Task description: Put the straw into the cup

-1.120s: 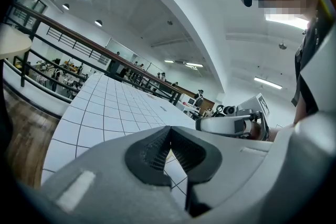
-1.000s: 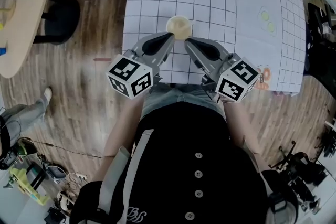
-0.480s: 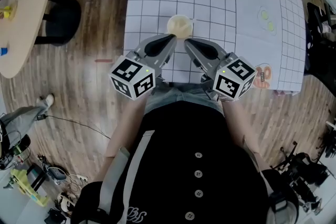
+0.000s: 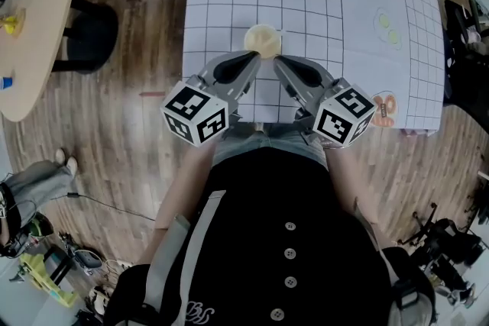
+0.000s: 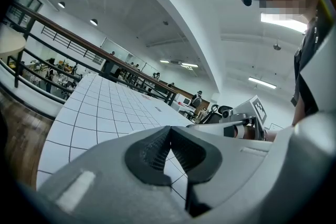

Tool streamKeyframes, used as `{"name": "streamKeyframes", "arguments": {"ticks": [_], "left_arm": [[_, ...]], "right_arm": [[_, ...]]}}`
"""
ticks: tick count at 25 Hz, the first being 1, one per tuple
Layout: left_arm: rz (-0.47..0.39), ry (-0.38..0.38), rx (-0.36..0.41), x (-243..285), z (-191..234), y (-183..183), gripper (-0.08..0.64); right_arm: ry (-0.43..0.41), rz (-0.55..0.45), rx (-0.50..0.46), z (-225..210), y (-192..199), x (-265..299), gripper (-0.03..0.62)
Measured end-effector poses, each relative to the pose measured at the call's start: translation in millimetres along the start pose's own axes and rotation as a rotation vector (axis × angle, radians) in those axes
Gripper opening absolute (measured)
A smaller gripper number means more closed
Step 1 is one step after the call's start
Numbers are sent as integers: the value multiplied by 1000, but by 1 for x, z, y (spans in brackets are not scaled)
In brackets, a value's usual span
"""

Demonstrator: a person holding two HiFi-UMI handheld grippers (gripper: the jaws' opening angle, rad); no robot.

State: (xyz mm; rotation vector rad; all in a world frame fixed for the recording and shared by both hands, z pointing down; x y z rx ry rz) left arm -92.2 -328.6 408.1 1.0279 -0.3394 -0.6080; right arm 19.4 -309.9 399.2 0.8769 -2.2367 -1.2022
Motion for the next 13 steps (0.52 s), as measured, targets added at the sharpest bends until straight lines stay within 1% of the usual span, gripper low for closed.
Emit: {"name": "streamKeyframes", "arguments": {"ticks": [7,13], "left_arm": [[10,11,1,3,1,-1,-2],[-8,-16,-1,2,5,-4,-2]], "right_arm": [[2,-5,4,2,3,-2,0],[-1,-1,0,-5,-2,-5,0]]}}
Point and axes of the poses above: the fingertips, and each gripper's own axes: x forward along the fingers, z to its left, y out of its underside, the point moved 5 cm from there along -x, backward along the fingers, and after that the axes turned 13 degrees about -z, right-handed, at the moved point
